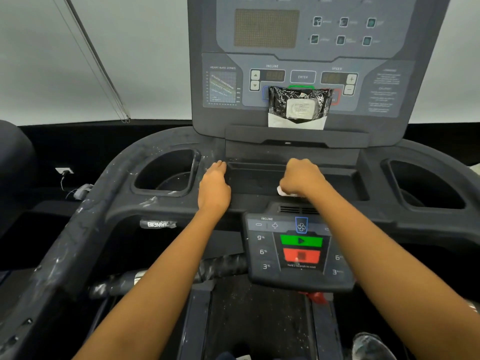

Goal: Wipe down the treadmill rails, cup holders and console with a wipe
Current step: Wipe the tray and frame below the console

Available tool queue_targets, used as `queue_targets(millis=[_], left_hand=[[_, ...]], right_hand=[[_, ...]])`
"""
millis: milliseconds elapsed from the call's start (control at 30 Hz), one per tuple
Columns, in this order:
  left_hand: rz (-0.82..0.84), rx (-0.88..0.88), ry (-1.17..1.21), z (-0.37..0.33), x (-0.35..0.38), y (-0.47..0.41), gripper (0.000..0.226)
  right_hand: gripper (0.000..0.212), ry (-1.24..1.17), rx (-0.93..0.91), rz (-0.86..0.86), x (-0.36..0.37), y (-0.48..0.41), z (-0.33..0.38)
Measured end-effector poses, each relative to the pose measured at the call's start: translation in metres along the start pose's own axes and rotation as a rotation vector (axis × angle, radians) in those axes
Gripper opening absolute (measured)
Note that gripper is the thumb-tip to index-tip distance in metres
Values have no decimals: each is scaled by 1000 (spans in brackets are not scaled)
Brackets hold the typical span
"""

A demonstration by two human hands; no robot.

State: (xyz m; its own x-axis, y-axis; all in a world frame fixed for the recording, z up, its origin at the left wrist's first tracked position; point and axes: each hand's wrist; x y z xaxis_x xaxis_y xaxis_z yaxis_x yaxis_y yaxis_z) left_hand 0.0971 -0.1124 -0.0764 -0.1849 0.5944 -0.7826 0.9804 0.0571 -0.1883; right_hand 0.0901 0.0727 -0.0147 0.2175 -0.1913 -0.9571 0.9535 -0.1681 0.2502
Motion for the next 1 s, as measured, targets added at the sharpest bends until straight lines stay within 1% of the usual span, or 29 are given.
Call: queue_targets(millis=[33,100,167,200,267,333,433,500,533,600,700,733,767,833,933,1000], left_hand=[[-4,13,-31,-2,1,1,58],[-9,45,-84,-4,2,1,51],[-20,73,-115,-3,4,0,44],[-27,82,-123,-2,6,-1,44],[-26,74,-112,0,6,-1,51],[-34,67,-77,3,6,-2,57],[-32,44,-28,5,7,-2,60],[-31,35,-12,5,8,-1,60],[-36,32,-14,5,8,-2,60],[-45,29,-23,3,8,-1,59],[-45,40,-25,3,8,-1,58],[-45,43,-29,3,8,-1,58],[-44,42,-32,4,8,-1,59],[-48,39,-26,4,9,-1,60],[-67,37,-23,3,10,-1,59],[-73,34,-25,2,11,-1,59]], right_hand=[[23,22,1,-32,2,1,7],[33,2,-72,-67,11,11,36],[32,-61,-191,-61,20,19,60],[31,-99,-221,-27,23,15,61],[31,-181,-178,68,21,1,39],[32,-157,-45,99,9,-11,-5],[43,8,155,36,-9,-8,-71],[47,21,230,-53,-12,1,-87],[46,21,229,-98,-11,5,-81],[41,-12,144,-145,-1,11,-47],[34,-125,-81,-107,18,15,13],[30,-157,-141,-71,22,14,22],[27,-195,-159,-27,20,10,21],[27,-227,-103,5,7,1,-7],[29,-136,83,11,-6,-7,-63],[30,-113,73,14,1,-7,-62]])
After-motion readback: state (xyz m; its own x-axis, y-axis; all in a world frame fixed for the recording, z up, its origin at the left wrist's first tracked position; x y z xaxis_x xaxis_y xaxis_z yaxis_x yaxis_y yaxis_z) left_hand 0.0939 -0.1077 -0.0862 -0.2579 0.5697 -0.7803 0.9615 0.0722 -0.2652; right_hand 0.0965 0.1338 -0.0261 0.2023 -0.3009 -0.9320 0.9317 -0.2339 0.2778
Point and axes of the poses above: each hand's wrist, its own y-axis away from the middle knuckle, its own x-axis out of the palm, z = x × y, and after that the axes turned 5 degrees about x, right-handed
